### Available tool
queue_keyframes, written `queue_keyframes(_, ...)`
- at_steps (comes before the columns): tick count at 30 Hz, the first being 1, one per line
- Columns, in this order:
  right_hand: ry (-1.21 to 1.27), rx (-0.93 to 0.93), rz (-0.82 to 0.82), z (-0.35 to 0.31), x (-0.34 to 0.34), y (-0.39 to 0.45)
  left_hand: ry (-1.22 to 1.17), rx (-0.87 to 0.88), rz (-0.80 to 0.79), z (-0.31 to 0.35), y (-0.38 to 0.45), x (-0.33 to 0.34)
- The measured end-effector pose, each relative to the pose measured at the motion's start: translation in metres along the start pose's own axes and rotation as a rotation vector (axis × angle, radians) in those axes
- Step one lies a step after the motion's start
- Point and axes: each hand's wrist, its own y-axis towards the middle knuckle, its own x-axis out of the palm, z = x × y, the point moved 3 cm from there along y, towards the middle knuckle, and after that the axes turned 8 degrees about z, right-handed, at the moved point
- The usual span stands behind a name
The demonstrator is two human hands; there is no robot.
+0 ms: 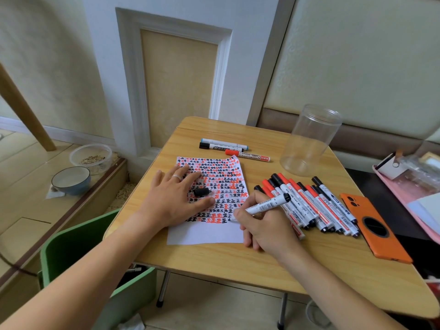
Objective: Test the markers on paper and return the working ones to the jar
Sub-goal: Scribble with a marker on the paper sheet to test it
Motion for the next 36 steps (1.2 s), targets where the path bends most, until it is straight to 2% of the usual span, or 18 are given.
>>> queue_keyframes(12, -0.010, -0.009, -0.051, -0.001, 0.001, -0.001, -0.010, -0.006, -0.004, 0.001, -0.002, -0.002)
queue_keyframes(18, -0.022, 0.016, -0.011, 0.002, -0.001, 0.002, -0.041, -0.005, -0.021, 0.002, -0.002, -0.004)
queue_keyframes(21, -0.032, 0.015, -0.016, 0.001, -0.001, 0.002, -0.107, 0.005, 0.026, 0.002, -0.002, -0.009)
queue_keyframes(28, 0.049, 0.039, 0.008, 0.002, -0.002, 0.002, -0.208, 0.182, 0.212, 0.016, -0.004, -0.023)
queue_keyframes(36, 0.272, -0.008, 0.013, -0.002, -0.008, 0.002, -0.379, 0.309, 0.123, 0.036, -0.010, -0.028)
